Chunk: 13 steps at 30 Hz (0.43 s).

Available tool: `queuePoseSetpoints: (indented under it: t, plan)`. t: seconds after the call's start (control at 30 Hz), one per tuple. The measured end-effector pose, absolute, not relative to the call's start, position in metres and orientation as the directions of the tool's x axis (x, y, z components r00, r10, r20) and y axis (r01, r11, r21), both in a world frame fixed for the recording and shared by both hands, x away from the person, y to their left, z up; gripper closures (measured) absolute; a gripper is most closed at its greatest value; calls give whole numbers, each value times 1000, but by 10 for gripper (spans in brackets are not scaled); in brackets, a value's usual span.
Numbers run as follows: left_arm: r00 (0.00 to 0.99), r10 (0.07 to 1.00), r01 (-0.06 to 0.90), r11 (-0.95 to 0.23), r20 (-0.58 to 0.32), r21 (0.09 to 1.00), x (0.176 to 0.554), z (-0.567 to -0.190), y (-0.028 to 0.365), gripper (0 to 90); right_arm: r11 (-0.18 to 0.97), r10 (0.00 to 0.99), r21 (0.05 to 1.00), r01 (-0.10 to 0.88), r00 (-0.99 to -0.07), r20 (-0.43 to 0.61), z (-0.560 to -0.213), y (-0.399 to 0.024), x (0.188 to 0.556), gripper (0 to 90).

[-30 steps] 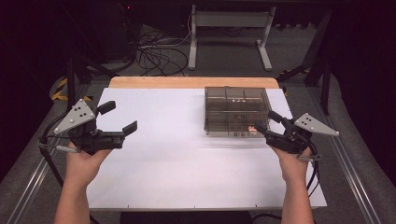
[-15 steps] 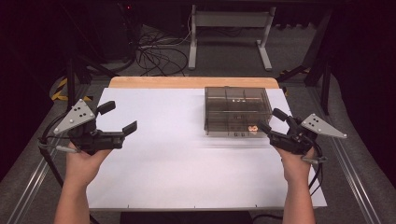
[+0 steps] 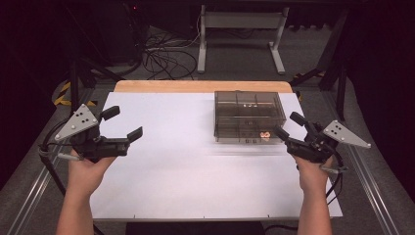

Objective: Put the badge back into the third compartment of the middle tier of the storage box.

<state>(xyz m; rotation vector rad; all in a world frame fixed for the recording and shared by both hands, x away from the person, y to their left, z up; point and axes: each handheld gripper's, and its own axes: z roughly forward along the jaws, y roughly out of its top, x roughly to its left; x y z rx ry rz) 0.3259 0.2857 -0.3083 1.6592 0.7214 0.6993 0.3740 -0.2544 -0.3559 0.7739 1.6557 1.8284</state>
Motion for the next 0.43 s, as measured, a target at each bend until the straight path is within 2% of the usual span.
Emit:
queuePoseSetpoints:
  t: [0.2, 0.37, 0.43]
  plan:
    - [635, 769, 96, -174, 74, 980, 326, -308, 285, 57, -98, 724, 995, -29, -688, 51, -355, -255, 374, 170]
    - [635, 769, 97, -175, 74, 980, 326, -308, 285, 57, -69, 730, 998, -13, -682, 42, -356, -253, 375, 170]
    - [630, 773, 97, -175, 76, 980, 326, -309, 286, 57, -49, 732, 999, 10, -679, 43, -358, -252, 376, 144]
